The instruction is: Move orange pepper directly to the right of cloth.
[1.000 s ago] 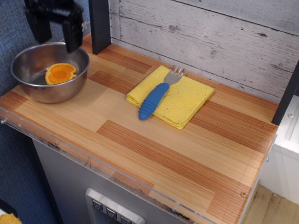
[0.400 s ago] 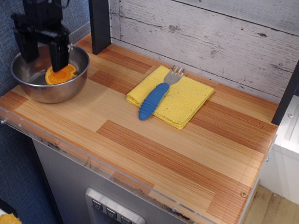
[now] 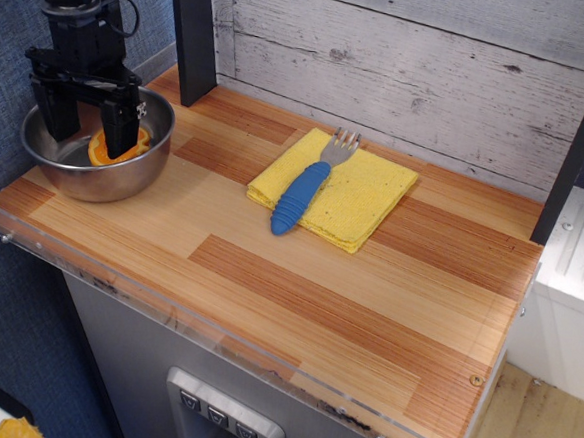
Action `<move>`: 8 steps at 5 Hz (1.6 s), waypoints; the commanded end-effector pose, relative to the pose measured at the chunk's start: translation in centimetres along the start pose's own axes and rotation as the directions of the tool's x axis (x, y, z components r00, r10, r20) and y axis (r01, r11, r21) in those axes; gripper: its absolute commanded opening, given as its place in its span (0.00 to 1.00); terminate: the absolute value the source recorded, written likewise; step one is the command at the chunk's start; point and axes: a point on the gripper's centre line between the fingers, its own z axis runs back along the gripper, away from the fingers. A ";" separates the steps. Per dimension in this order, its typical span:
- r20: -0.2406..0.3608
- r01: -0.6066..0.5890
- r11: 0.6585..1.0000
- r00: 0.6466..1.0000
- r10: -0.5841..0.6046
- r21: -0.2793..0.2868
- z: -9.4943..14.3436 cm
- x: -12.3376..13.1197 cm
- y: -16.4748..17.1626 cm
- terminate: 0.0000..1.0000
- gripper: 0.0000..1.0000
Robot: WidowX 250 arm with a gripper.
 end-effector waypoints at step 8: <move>0.067 -0.128 0.991 0.989 0.130 -0.038 2.0 1.2 -0.6 0.00 0.00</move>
